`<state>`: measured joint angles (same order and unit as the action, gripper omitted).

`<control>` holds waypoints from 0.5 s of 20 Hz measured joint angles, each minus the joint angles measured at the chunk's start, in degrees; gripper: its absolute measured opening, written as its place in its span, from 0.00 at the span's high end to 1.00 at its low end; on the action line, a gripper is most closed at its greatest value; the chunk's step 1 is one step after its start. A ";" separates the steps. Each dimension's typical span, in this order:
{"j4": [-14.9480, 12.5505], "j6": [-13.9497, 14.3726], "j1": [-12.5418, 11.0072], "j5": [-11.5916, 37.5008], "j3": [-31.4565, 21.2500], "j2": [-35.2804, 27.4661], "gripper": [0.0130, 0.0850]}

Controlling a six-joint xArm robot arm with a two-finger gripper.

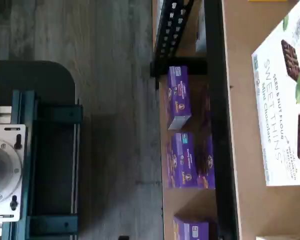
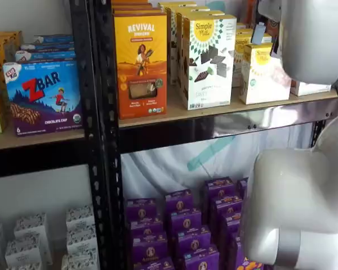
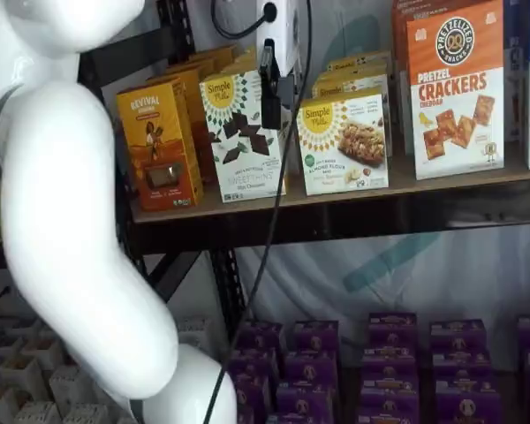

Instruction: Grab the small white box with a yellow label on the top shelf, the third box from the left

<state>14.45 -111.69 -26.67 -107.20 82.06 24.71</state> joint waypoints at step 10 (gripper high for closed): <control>-0.08 -0.83 -0.38 4.83 -3.95 2.20 0.00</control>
<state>14.37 -112.52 -27.05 -102.37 78.11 26.91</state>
